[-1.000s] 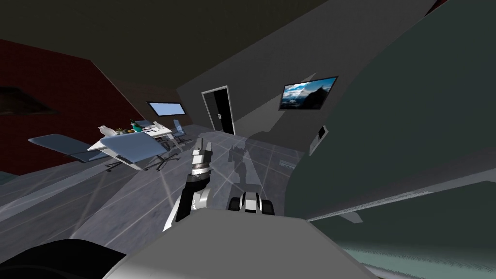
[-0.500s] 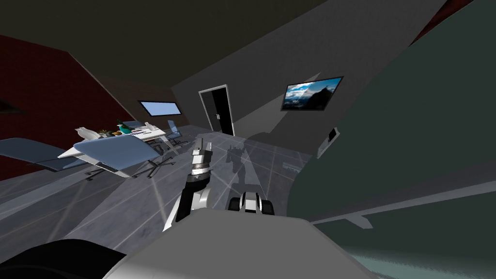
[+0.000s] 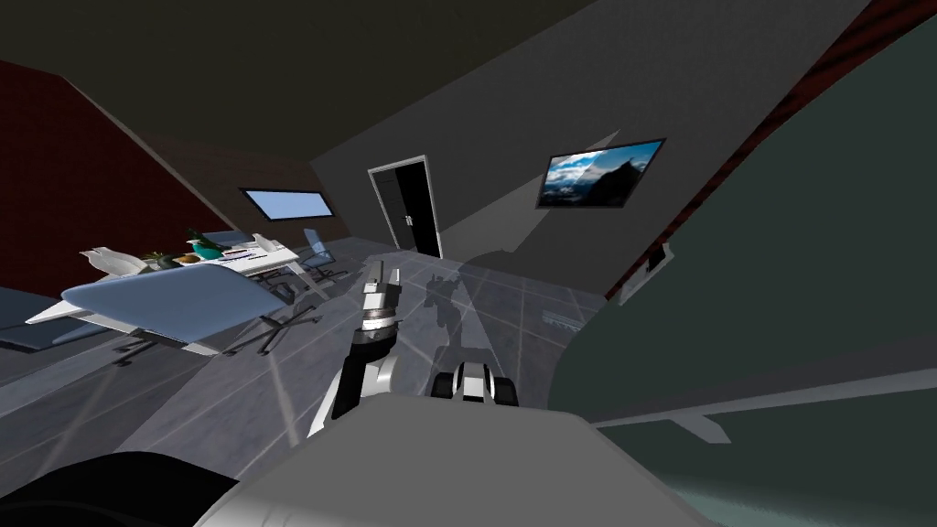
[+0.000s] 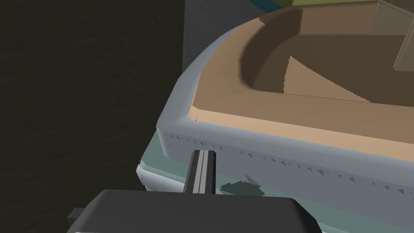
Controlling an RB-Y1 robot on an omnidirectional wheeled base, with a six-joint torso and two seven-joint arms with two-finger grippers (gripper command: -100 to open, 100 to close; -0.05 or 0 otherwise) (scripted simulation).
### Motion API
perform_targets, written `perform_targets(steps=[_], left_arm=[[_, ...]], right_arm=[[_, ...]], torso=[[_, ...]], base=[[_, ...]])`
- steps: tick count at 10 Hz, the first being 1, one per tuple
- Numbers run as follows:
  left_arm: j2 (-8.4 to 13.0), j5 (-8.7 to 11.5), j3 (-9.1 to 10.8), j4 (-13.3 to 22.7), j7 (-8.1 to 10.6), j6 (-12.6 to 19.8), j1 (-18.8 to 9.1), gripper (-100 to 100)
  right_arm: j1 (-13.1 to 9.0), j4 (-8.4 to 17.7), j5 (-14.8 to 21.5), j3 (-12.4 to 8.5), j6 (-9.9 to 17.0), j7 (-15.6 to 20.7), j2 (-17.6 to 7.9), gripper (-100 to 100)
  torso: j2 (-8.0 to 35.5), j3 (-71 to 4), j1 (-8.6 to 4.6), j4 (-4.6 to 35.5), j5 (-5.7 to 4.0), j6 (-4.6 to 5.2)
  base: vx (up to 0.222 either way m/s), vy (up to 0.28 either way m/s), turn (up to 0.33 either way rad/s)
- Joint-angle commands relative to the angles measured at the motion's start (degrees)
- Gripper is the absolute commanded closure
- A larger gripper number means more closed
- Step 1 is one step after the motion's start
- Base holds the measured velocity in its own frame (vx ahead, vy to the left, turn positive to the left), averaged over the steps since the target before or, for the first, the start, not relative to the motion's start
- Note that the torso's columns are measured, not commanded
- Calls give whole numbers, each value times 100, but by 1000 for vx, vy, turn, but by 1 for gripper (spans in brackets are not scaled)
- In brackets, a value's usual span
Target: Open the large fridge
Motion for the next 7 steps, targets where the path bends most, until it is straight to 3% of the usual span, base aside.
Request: perform_targets(steps=[1, 4, 5, 7], left_arm=[[0, 0, 0, 0, 0, 0, 0, 0], [0, 0, 0, 0, 0, 0, 1, 0], [1, 0, 1, 0, 0, 0, -1, 0], [1, 0, 1, 1, 0, 1, -2, 0]], right_arm=[[175, 30, 28, 54, 196, 47, 135, 100], [205, 38, 38, 70, 218, 63, 176, 100], [175, 53, 75, 307, 244, 111, 72, -100], [93, 90, 155, 630, 264, 211, -79, -100]], torso=[[11, 15, 11, 9, 0, 11], [39, 44, 23, 26, 1, 23], [72, 62, -4, 34, -5, 23], [77, 73, -25, 38, -23, 21]], base=[[190, 232, -71], [162, 158, -41], [20, 30, 5], [-5, 20, 7]])
